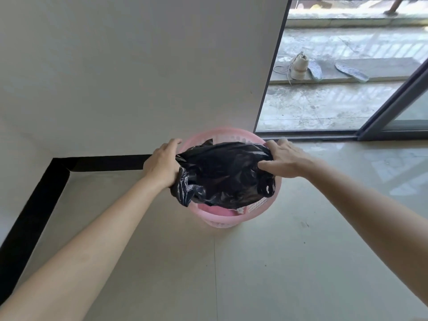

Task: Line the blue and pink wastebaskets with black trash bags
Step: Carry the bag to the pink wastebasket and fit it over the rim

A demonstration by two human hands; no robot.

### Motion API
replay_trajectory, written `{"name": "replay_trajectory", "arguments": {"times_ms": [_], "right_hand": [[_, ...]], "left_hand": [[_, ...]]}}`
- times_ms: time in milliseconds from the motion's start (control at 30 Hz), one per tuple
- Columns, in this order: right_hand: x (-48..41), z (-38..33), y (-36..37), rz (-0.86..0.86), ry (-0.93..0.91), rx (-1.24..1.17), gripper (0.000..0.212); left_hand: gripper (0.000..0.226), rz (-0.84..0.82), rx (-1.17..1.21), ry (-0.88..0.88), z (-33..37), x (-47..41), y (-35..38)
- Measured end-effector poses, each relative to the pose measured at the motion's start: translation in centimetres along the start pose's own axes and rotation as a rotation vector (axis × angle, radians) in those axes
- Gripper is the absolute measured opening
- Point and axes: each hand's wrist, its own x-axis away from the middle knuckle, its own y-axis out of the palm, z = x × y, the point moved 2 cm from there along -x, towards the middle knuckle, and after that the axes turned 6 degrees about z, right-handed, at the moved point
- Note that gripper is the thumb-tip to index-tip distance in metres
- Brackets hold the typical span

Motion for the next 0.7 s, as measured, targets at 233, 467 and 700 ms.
{"name": "replay_trajectory", "arguments": {"times_ms": [233,467,700], "right_hand": [[0.9,-4.1,-0.5,0.476,-0.317,0.349,0.054],[1.0,-3.4,-0.6,0.443,-0.389,0.258,0.037],[0.6,-3.0,0.5,0.397,-0.513,0.425,0.042]], "left_hand": [[0.036,0.14,-0.083,0.059,1.0,0.9,-1.1],[0.014,0.197,0.063,-0.212,-0.3,1.2,-0.6],[0.03,0.499,-0.206,0.272,0.1,1.5,-1.3]]}}
